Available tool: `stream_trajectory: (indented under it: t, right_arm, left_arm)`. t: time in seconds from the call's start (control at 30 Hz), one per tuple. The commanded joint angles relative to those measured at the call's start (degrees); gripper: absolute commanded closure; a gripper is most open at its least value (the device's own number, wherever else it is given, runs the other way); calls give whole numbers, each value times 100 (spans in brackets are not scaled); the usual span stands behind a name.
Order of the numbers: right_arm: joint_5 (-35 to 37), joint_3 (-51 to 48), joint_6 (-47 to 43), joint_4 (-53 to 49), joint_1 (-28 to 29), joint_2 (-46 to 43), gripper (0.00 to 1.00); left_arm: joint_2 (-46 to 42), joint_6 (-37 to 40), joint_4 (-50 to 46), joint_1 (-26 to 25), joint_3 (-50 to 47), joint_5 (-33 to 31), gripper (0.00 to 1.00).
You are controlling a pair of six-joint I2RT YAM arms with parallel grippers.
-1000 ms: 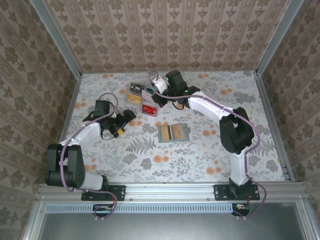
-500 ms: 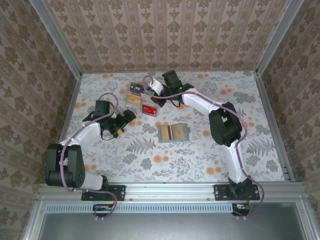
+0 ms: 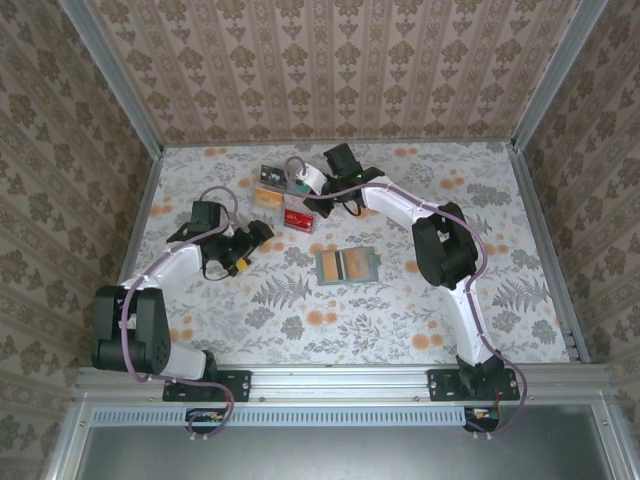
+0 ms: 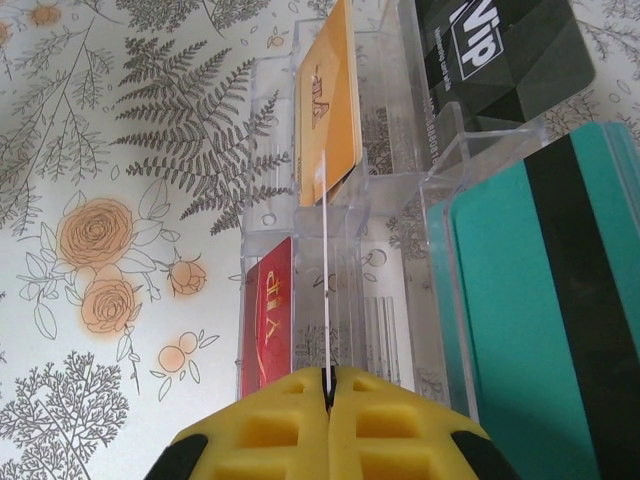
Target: Take the credit cards out of the card holder
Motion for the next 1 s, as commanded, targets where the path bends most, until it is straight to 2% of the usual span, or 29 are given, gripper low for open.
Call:
stream_trajectory:
  t: [0.0,0.2,0.4,0.63,0.7,0.8,0.87,0.97]
  right_arm:
    - [-194,221,-167,-173,-37,127,93]
    - [-122,324,-169,-301,-37,138,78]
    - [69,320,10,-269,-38,-20,77]
    - [254,-14,608,0,-38,-624,76]
    - [224,-197,834,85,-30,-850,74]
    - [353,-483,1438,71,-12,-1220,64]
    - [817,-572,2105,-174,-1,-1440,55]
    - [1506,-876,3061,-661,-20,-1820,48]
  left_arm:
    - [68,79,9,-44,-19,138,0]
    - [102,47,107,-54,-6,309,0]
    - [126,57,94,-88,82,349,0]
    - [103,88,49,-116,84,307,0]
    - [93,90,51,-131,80,274,0]
    - [95,124,14,-176,97,220,0]
    - [85,177,-61,-251,150,140,0]
    - [62,220,-158,-389,220,-19,0]
